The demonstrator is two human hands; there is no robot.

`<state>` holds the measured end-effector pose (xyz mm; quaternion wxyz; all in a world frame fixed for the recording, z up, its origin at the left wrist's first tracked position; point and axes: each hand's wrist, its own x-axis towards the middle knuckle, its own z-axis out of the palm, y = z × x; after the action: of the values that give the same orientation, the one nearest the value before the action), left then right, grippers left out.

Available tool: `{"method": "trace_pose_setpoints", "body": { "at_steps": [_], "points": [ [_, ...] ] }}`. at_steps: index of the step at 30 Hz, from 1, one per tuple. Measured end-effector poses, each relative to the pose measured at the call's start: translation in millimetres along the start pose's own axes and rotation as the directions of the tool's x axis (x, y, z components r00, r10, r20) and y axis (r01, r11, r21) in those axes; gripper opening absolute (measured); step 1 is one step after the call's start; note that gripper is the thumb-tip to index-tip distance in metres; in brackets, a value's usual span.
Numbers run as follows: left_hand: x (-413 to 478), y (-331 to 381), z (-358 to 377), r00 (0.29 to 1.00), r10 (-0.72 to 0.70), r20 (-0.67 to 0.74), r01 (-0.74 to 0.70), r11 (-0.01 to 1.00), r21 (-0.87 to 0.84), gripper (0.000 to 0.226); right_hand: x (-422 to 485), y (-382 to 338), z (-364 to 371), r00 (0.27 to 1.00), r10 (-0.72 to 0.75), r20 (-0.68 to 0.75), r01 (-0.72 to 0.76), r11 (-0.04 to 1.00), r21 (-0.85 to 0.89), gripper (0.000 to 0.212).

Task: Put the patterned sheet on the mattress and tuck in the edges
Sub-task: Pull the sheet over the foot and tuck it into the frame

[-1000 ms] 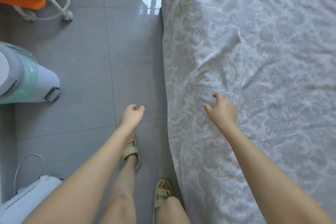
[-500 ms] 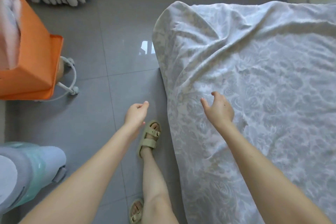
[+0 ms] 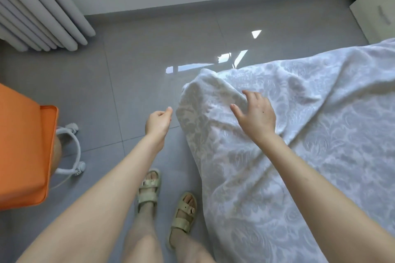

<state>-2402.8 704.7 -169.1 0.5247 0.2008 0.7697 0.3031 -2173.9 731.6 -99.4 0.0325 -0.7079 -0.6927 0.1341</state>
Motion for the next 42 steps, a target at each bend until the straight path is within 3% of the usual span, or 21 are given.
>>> {"method": "trace_pose_setpoints", "body": {
  "at_steps": [3,5,8,12,14,16,18,20,22,25,28,31,34,36,37,38,39,40,41,42],
  "points": [
    [43.3,29.5,16.6,1.000,0.010,-0.011,-0.010,1.000,0.012,0.029,56.5,-15.0,4.3,0.995,-0.086,0.056,0.088,0.995,-0.038,0.063],
    [69.9,50.4,31.1,1.000,-0.008,0.008,0.007,0.998,0.056,0.034,93.8,-27.1,10.3,0.990,-0.063,0.126,0.074,0.994,-0.082,0.065],
    [104.5,78.9,49.5,0.980,-0.184,0.082,0.174,0.978,0.115,0.056,141.8,-51.0,31.3,0.965,0.064,0.254,-0.010,0.978,-0.207,0.063],
    [137.2,105.1,52.4,0.899,-0.380,0.219,0.319,0.909,0.268,0.064,175.2,-77.0,58.7,0.875,0.249,0.416,-0.156,0.957,-0.244,0.038],
    [148.3,114.3,49.5,0.849,-0.444,0.286,0.349,0.878,0.328,0.068,171.0,-87.8,57.0,0.924,0.204,0.325,-0.173,0.978,-0.120,0.042],
    [155.2,124.1,48.1,0.761,-0.548,0.346,0.404,0.819,0.407,0.078,148.7,-102.9,47.0,0.999,0.022,0.035,-0.026,0.994,0.108,0.036],
    [159.0,136.2,51.3,0.670,-0.603,0.433,0.422,0.789,0.447,0.083,123.6,-111.1,41.4,0.987,-0.149,-0.055,0.159,0.945,0.287,0.018],
    [159.7,148.2,57.7,0.613,-0.598,0.516,0.406,0.799,0.444,0.080,113.6,-110.5,39.3,0.972,-0.225,0.068,0.188,0.916,0.353,0.017],
    [160.9,153.9,66.6,0.598,-0.569,0.564,0.309,0.814,0.492,0.072,117.1,-106.2,33.6,0.944,-0.224,0.243,0.127,0.924,0.360,0.021],
    [161.9,152.4,79.5,0.620,-0.550,0.559,0.208,0.803,0.559,0.068,122.4,-97.0,11.2,0.887,-0.146,0.437,0.026,0.963,0.267,0.028],
    [164.5,149.7,87.2,0.697,-0.495,0.519,0.090,0.778,0.622,0.062,131.4,-83.1,-16.8,0.794,-0.003,0.608,-0.154,0.966,0.206,0.024],
    [154.7,154.3,95.2,0.589,-0.563,0.580,0.169,0.787,0.593,0.056,144.4,-67.6,-24.9,0.695,0.073,0.716,-0.275,0.946,0.171,0.013],
    [140.5,163.1,107.0,0.497,-0.583,0.643,0.168,0.792,0.587,0.064,154.4,-62.4,-28.2,0.567,0.025,0.823,-0.450,0.847,0.285,0.017],
    [134.0,165.5,112.5,0.555,-0.538,0.634,0.041,0.779,0.626,0.064,161.6,-57.6,-28.8,0.572,0.048,0.819,-0.507,0.805,0.307,0.026],
    [133.5,163.8,114.7,0.624,-0.475,0.621,-0.084,0.749,0.657,0.056,167.2,-55.2,-27.3,0.635,0.101,0.766,-0.504,0.806,0.311,0.023],
    [133.9,162.4,114.8,0.686,-0.393,0.612,-0.185,0.720,0.669,0.043,174.3,-50.5,-23.2,0.730,0.145,0.668,-0.421,0.866,0.271,0.013],
    [135.1,160.8,113.2,0.738,-0.309,0.600,-0.239,0.711,0.661,0.034,183.3,-47.0,-19.3,0.816,0.148,0.558,-0.284,0.945,0.164,0.018],
    [137.0,160.9,109.8,0.776,-0.251,0.578,-0.249,0.720,0.648,0.030,192.3,-40.6,-13.2,0.852,0.119,0.510,-0.159,0.987,0.035,0.036],
    [140.7,161.2,104.9,0.812,-0.194,0.550,-0.250,0.736,0.629,0.029,201.6,-34.8,-6.7,0.844,0.067,0.532,-0.034,0.997,-0.071,0.052],
    [145.7,164.0,98.4,0.844,-0.150,0.516,-0.232,0.764,0.602,0.029,209.9,-28.5,1.1,0.788,0.076,0.611,0.019,0.989,-0.148,0.059]
  ]
}}
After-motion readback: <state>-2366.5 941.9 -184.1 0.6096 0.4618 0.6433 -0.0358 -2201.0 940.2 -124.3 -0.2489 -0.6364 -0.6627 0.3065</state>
